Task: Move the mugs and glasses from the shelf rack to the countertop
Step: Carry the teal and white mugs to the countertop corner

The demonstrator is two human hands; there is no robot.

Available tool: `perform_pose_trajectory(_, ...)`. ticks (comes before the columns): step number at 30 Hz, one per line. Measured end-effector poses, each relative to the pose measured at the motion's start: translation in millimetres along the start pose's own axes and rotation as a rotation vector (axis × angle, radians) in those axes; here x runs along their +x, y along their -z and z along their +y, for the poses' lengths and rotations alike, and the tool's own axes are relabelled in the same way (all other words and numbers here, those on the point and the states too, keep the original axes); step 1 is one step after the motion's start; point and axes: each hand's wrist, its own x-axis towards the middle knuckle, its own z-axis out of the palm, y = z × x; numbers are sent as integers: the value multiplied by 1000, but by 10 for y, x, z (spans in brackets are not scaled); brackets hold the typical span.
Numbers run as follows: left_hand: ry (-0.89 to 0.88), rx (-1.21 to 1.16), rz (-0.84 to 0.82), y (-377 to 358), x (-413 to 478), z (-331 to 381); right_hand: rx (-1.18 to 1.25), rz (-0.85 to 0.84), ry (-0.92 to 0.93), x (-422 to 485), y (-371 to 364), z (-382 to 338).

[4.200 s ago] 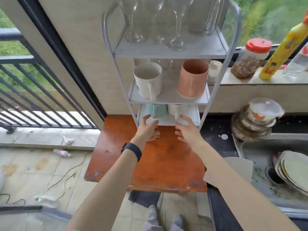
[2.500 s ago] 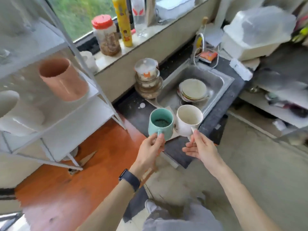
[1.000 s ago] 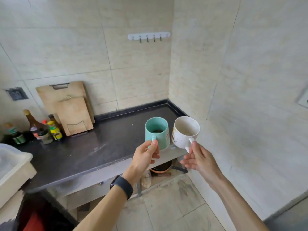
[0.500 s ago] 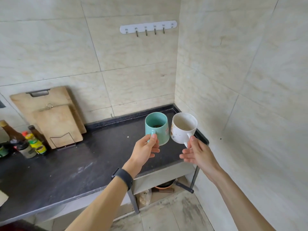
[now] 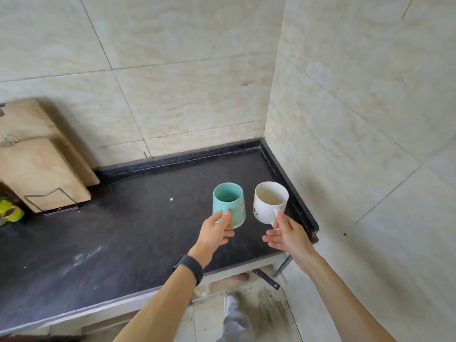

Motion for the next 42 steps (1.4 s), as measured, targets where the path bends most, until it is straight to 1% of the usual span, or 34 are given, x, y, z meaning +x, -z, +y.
perform_pose_trajectory(3, 95, 2, -8, -137, 564, -51, 11, 0, -88, 551, -3, -17)
perform_pose_trajectory(5, 156, 2, -15, -206, 750, -71, 26, 1, -141, 721, -11, -3)
perform_pose_trajectory(8, 204, 7, -29, -338, 1214, 5, 30, -4, -207, 1216, 0, -23)
perform_pose_trajectory(11, 269, 14, -28, -456, 1614, 95, 71, 18, -282, 1649, 8, -48)
perform_pose_trajectory(15, 307, 17, -31, -573, 2087, 136, 149, 33, -357, 2236, -39, -94)
perform_pose_trajectory(21, 296, -1, -12, -641, 2794, 183, 227, 9, -373, 3192, -124, -243)
perform_pose_trajectory(26, 243, 31, -10, -649, 3327, 283, 278, -21, -352, 3733, -235, -454)
perform_pose_trajectory(32, 148, 101, 22, -708, 3918, 437, 292, -9, -337, 4254, -325, -595)
perform_pose_trajectory(38, 81, 197, -12, -749, 4277, 450, 270, 0, -337, 4636, -263, -720)
perform_pose_trajectory(42, 75, 195, -56, -717, 4385, 486, 241, 0, -341, 4773, -269, -743)
